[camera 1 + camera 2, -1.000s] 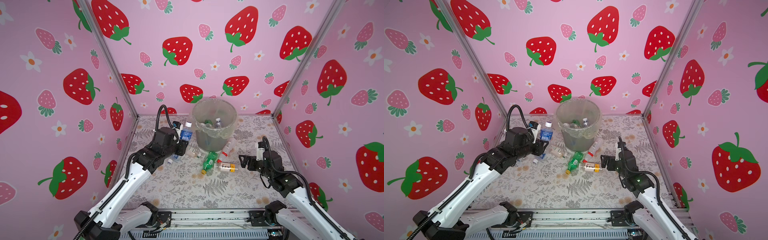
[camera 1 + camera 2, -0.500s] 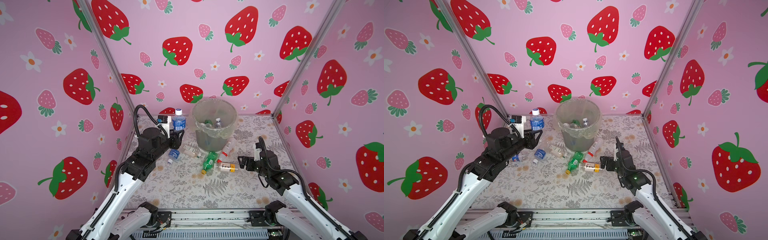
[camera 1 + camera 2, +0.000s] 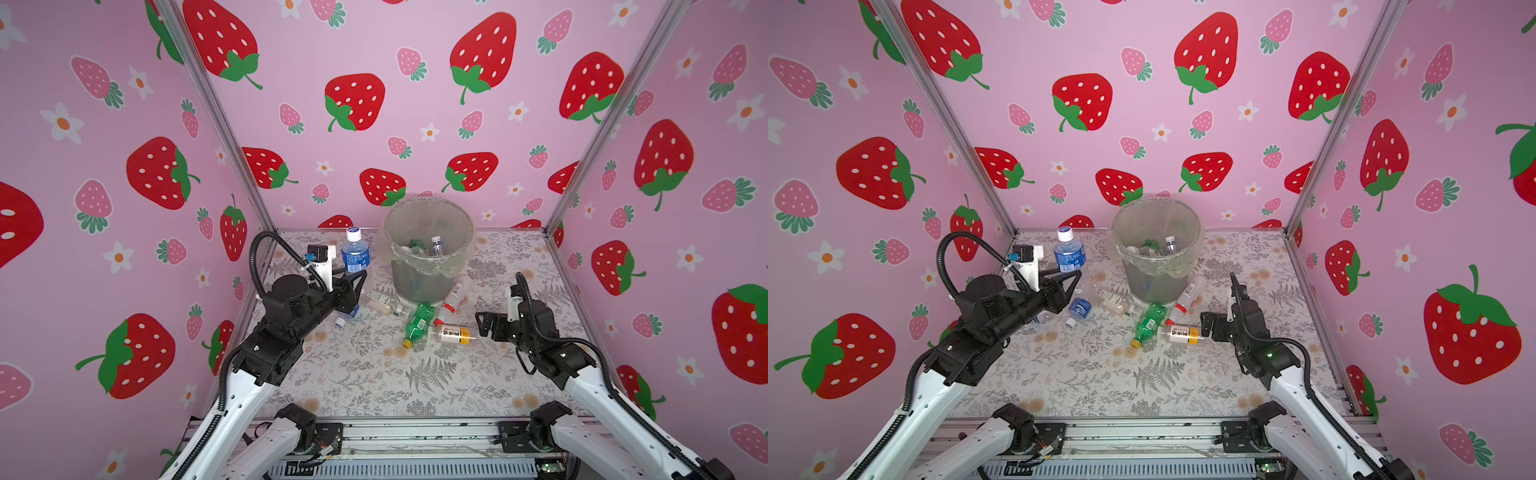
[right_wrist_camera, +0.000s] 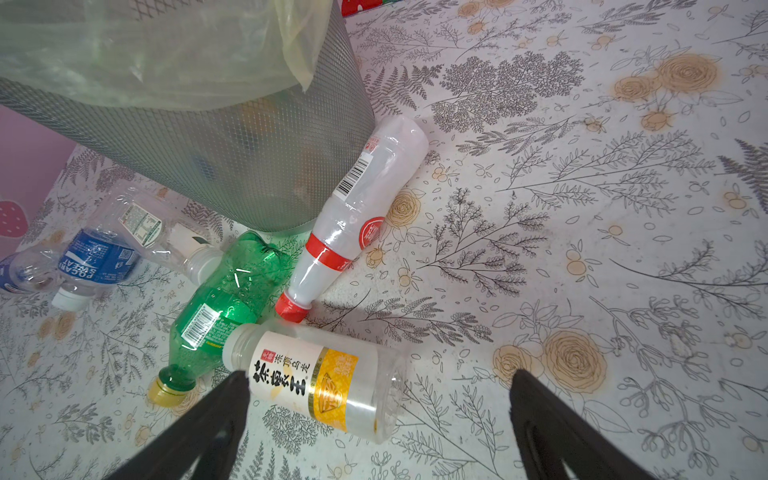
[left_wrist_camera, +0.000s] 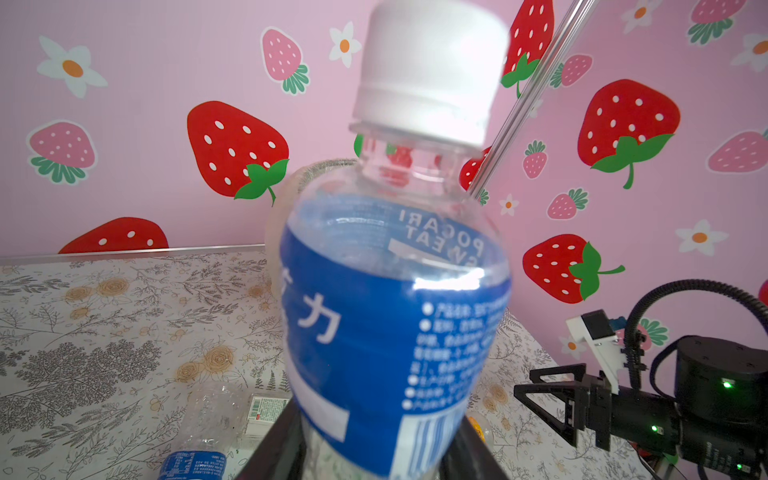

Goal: Throw the plastic bottles in the bin
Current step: 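Move the blue-label bottle over the bin and open the left gripper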

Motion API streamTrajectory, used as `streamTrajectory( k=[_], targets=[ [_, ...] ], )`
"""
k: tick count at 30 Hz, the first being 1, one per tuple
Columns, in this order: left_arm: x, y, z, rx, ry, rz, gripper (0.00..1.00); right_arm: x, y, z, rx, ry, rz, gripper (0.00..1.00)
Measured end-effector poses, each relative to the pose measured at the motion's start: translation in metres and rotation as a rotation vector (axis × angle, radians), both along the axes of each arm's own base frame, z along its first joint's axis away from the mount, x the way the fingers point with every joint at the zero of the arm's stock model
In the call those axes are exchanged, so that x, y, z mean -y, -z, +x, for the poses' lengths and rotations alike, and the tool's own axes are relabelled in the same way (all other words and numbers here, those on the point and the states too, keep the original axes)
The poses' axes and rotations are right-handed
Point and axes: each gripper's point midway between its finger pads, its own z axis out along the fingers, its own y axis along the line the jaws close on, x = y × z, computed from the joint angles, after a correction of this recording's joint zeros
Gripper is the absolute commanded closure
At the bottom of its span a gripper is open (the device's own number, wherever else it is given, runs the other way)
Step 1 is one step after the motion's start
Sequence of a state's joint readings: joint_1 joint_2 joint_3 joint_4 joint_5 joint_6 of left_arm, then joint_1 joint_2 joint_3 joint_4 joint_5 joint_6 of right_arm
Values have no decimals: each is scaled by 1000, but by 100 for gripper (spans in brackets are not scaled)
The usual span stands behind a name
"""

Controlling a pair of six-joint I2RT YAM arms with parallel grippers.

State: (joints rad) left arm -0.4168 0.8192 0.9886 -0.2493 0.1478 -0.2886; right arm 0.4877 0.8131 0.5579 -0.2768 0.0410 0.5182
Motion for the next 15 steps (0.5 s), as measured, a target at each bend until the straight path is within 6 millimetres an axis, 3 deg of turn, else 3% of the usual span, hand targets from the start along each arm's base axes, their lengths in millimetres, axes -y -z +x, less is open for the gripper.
streamTrajectory(
  k=[6, 10, 15],
  targets=[
    [8, -15, 13, -22, 12, 7, 55, 1, -2, 0, 6, 1, 3, 1],
    [20, -35, 35, -29, 21, 8, 55, 2, -4, 0, 16, 4, 3, 1],
    [49, -57, 75, -39, 61, 10, 55, 5, -10, -2, 37, 5, 0, 1]
  ],
)
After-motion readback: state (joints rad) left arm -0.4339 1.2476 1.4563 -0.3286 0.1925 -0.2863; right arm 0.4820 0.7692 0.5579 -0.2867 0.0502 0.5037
